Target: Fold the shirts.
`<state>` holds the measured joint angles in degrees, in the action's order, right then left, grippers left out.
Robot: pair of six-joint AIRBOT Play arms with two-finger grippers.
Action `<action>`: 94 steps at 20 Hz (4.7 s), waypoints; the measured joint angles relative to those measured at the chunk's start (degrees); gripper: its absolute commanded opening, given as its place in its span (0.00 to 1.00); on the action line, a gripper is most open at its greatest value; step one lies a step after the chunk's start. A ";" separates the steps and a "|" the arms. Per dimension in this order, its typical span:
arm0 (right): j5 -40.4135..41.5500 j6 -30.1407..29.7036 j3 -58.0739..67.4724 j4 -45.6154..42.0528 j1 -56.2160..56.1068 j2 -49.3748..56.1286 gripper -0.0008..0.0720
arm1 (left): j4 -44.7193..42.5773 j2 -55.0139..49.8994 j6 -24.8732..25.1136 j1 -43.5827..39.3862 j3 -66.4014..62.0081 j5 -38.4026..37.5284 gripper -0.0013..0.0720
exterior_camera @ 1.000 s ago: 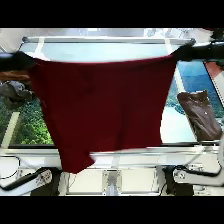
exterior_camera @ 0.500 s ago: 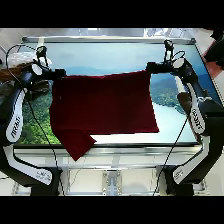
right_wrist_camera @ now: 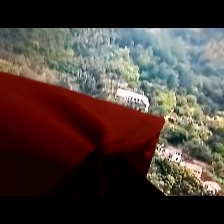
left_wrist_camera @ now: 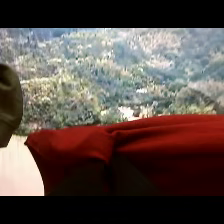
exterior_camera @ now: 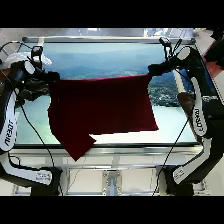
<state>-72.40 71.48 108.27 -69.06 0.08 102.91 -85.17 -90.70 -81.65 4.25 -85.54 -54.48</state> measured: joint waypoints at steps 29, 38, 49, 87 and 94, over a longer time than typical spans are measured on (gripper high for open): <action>-7.76 0.04 -21.27 -6.78 7.69 -17.77 0.58 | -0.48 32.39 -2.21 8.59 29.53 -12.76 0.81; -4.57 -1.07 -21.79 1.79 11.89 -21.29 0.58 | 18.10 36.81 0.42 23.85 54.10 -28.28 0.78; -3.48 -1.70 -21.79 5.66 12.02 -21.49 0.58 | 23.56 25.14 3.80 20.31 57.79 -23.96 0.78; 13.18 -7.67 -83.62 28.96 25.83 -34.49 0.36 | 23.76 32.06 -2.82 9.31 57.99 -16.46 0.04; 18.08 -8.02 -84.06 32.15 22.80 -34.42 0.03 | 23.76 32.06 -2.80 9.31 57.99 -16.46 0.04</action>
<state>-54.33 63.46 24.21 -36.91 22.87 68.49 -61.41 -58.63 -84.44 13.56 -27.55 -70.94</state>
